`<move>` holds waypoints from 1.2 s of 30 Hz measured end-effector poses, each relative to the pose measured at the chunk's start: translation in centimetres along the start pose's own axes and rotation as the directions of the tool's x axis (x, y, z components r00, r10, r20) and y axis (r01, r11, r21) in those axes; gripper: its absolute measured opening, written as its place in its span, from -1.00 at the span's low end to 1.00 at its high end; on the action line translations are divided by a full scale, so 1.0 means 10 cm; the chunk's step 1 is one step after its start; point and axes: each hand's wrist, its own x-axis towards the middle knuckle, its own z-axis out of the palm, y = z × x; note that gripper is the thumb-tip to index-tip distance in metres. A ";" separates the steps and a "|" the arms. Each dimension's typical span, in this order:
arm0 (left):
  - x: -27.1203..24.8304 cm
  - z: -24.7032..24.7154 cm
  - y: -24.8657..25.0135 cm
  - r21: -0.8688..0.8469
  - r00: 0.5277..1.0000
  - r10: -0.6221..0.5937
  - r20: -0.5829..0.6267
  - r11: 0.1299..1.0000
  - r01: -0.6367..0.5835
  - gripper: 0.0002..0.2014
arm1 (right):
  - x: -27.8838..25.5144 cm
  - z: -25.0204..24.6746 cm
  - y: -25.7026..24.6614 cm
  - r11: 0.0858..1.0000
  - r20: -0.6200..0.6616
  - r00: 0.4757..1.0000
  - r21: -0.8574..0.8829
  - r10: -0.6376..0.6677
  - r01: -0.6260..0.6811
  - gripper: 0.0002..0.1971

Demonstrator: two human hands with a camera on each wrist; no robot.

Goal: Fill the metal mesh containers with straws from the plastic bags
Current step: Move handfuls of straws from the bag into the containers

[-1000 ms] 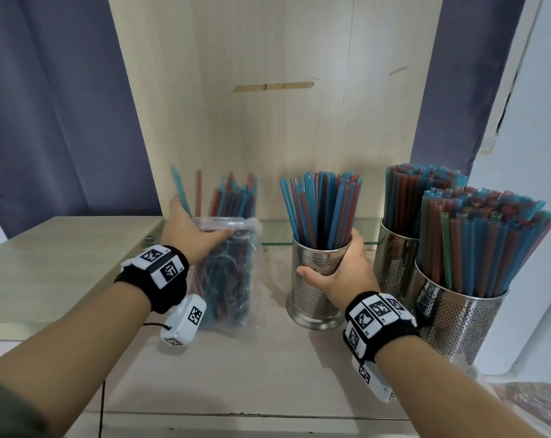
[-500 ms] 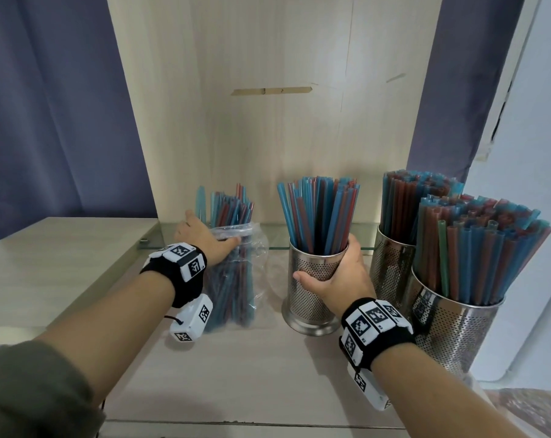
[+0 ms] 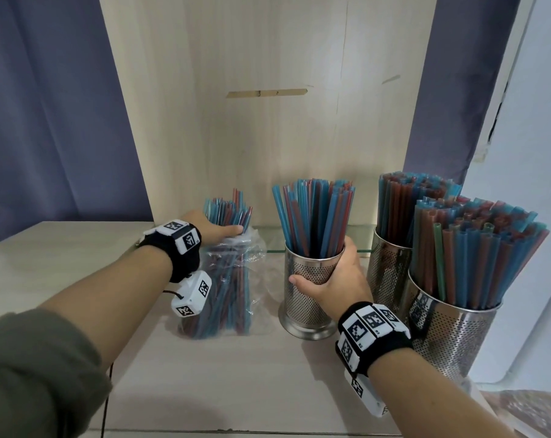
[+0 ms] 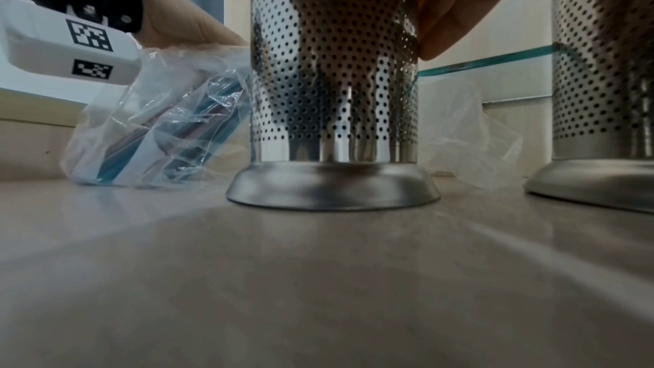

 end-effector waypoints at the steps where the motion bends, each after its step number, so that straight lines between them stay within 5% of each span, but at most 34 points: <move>1: 0.02 0.04 -0.01 -0.024 1.000 0.012 -0.005 1.000 -0.013 -0.41 | 0.00 0.00 0.00 1.000 -0.001 1.000 0.002 0.000 0.000 0.18; 3: 0.03 0.10 0.00 -0.054 0.999 0.023 -0.027 0.998 -0.024 -0.61 | 0.01 0.01 0.01 1.000 0.000 1.000 0.006 -0.002 0.002 0.18; 15: 0.15 -0.08 0.01 -0.197 0.986 -0.028 -0.164 0.980 -0.005 -0.76 | 0.02 0.01 0.03 0.999 -0.004 1.000 -0.037 -0.004 0.004 0.21; 24: 0.15 -0.24 0.12 -0.396 0.939 0.098 -0.331 0.889 -0.232 -0.81 | 0.00 -0.01 0.01 1.000 0.002 1.000 -0.021 -0.004 0.004 0.19; 36: -0.07 -0.80 0.48 -0.356 0.735 0.138 -0.664 0.806 -0.472 -0.85 | -0.01 -0.03 -0.02 1.000 0.010 1.000 -0.021 0.009 -0.009 0.21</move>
